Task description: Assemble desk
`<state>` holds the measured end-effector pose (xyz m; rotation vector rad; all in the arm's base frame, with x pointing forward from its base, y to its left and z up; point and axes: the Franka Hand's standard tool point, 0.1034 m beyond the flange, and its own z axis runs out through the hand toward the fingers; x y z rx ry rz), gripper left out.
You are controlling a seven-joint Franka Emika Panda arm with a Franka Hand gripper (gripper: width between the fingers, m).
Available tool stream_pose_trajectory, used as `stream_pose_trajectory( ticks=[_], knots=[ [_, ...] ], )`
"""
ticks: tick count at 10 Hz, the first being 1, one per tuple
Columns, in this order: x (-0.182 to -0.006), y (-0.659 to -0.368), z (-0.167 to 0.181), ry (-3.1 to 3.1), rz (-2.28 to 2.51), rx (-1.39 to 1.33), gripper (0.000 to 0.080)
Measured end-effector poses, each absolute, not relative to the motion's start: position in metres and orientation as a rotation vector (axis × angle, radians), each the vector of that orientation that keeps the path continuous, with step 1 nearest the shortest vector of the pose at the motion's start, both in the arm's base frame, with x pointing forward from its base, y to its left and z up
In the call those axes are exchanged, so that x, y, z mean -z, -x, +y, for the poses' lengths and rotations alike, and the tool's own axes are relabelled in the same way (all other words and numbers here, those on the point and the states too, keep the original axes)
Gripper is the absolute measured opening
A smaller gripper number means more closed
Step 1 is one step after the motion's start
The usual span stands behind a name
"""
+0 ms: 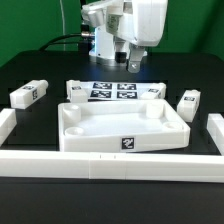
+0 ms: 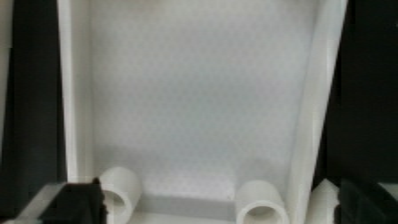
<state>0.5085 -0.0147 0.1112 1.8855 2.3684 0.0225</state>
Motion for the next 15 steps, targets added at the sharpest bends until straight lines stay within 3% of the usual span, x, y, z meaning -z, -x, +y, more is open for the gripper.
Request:
stream_pose_trajectory(
  ticks=[2,8,12,14,15],
  knots=[
    [-0.098,-0.497,-0.016,-1.902,2.378,-0.013,0.0649],
    [-0.017,-0.460,-0.005,-1.964,2.437,-0.005,0.0649],
    [-0.005,-0.455,-0.005,-1.984,2.444,0.009,0.0649],
    [-0.005,-0.454,-0.004,-2.012,2.422,0.011,0.0605],
    [-0.005,-0.454,-0.005,-2.014,2.420,0.011,0.0468]
  ],
)
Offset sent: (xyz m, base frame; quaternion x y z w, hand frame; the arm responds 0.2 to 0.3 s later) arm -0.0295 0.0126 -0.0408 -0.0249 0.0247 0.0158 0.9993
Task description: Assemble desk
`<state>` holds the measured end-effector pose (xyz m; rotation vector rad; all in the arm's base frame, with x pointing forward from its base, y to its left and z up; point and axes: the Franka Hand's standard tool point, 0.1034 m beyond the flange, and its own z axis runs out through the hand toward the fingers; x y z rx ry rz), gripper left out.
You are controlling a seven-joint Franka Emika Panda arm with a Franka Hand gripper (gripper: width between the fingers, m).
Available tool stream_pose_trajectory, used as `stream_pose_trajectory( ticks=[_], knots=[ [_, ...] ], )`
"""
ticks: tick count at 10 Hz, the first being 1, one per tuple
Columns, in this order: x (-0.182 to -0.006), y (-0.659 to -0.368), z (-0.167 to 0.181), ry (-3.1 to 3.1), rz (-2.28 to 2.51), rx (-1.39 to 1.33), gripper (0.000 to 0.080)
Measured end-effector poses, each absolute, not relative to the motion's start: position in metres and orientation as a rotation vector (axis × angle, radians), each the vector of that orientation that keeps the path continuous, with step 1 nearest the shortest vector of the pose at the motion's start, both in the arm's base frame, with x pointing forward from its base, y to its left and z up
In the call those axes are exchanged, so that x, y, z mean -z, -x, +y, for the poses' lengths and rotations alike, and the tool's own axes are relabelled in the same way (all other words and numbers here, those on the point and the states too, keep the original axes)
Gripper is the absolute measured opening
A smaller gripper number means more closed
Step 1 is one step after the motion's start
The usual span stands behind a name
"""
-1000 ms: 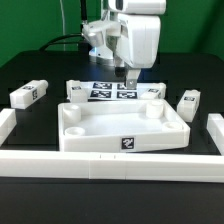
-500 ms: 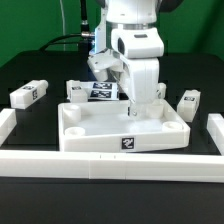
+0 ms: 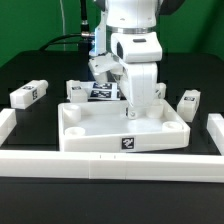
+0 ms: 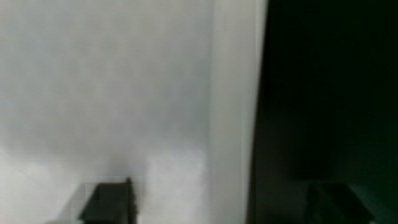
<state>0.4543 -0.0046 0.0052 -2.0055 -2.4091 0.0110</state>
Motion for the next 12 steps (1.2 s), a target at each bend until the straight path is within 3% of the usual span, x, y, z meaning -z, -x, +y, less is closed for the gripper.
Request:
stream_pose_trajectory(
  ticks=[1,2,3,4,5,12],
  knots=[
    [-0.0052,-0.4543,-0.0047,2.006,-2.409,-0.011,0.0295],
    [-0.0052,-0.4543,-0.0048,2.006,-2.409,-0.011,0.0295],
    [-0.0052,-0.4543,-0.0048,2.006,-2.409,-0.011,0.0128],
    [-0.0052,-0.4542,-0.0051,2.007,-2.408,-0.011,0.0128],
    [-0.0052,-0.4542,-0.0052,2.007,-2.408,-0.011,0.0056],
    [-0.0056,-0.4553,-0.0052,2.022,-2.398,-0.008,0.0057]
  ],
)
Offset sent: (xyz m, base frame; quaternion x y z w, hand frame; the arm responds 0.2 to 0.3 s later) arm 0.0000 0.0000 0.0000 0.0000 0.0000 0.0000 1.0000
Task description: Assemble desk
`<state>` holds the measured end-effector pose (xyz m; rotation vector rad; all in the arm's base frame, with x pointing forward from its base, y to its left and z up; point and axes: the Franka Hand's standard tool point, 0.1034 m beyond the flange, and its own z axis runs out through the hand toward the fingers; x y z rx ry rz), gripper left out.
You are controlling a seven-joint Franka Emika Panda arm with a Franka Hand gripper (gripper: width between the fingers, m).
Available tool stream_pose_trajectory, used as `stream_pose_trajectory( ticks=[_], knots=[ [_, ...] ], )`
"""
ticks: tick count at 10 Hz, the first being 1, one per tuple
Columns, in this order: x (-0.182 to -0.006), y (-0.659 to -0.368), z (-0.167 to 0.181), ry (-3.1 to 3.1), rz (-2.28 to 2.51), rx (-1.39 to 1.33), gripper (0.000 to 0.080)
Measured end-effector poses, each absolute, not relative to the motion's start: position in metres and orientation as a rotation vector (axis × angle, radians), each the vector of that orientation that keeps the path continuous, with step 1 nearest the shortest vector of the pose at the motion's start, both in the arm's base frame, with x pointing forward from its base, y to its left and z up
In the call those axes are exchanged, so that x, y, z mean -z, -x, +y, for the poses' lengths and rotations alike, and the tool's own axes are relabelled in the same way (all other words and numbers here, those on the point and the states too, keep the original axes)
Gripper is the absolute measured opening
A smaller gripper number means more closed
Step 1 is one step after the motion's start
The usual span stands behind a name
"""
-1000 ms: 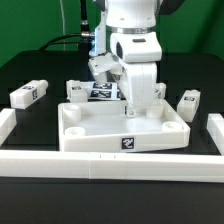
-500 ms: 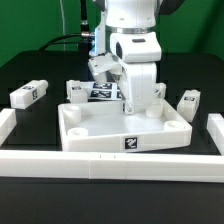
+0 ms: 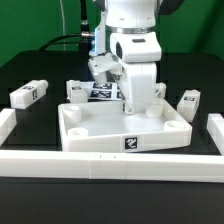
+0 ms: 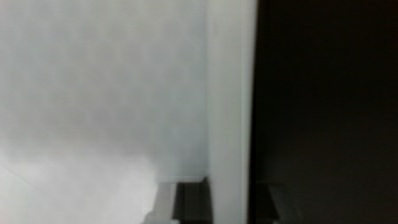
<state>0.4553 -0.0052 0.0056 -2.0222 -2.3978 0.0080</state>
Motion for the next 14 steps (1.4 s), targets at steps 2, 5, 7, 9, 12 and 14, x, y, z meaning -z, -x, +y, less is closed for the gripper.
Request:
stream_pose_trajectory(
  ticks=[2,5,7,9,12,14],
  knots=[
    [-0.006,-0.456,0.003,2.226,-2.211,-0.009,0.0057],
    [-0.006,-0.459,0.009,2.339,-2.083,-0.029,0.0057],
    [-0.006,-0.459,0.008,2.340,-2.082,-0.030,0.0057],
    [-0.006,-0.460,0.007,2.329,-2.095,-0.029,0.0057],
    [-0.006,-0.484,0.000,2.330,-2.118,0.000,0.0057],
    [-0.006,-0.494,0.005,2.335,-2.121,0.017,0.0057]
  ],
)
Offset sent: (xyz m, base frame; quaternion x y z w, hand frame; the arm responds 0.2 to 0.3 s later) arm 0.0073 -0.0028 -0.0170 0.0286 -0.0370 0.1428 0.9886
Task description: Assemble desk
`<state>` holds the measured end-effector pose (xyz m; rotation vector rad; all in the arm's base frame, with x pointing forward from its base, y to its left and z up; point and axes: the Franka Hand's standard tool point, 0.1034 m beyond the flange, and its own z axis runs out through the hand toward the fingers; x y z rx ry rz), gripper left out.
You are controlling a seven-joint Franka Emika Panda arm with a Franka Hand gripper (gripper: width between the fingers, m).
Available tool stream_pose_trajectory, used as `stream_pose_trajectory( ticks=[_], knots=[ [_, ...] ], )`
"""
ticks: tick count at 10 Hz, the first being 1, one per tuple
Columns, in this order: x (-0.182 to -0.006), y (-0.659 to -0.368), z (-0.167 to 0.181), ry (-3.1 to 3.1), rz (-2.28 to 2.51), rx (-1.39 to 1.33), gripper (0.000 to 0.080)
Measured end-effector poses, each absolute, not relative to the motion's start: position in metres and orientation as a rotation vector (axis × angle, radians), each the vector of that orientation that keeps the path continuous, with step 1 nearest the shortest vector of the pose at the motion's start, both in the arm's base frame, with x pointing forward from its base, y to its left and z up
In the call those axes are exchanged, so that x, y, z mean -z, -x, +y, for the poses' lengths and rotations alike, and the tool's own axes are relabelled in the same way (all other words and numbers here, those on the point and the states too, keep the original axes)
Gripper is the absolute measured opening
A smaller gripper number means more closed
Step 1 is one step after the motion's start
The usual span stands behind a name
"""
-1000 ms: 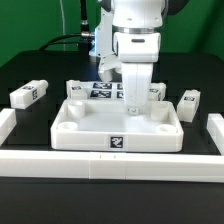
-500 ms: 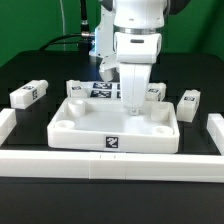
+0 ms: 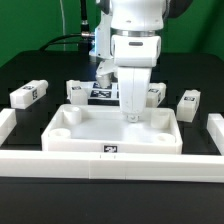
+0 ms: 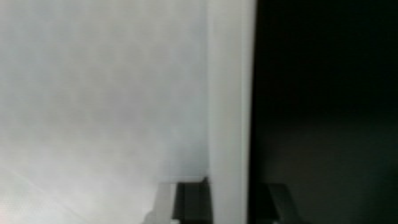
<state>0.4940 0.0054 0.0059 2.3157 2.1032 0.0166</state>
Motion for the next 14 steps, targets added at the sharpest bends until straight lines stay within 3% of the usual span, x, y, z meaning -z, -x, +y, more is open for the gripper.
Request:
stream_pose_trajectory(
  ticks=[9,14],
  knots=[
    [-0.006,-0.515,0.060,-2.271,2.166,-0.040,0.0057],
    [-0.006,-0.515,0.063,-2.296,2.143,-0.030,0.0061]
  ],
)
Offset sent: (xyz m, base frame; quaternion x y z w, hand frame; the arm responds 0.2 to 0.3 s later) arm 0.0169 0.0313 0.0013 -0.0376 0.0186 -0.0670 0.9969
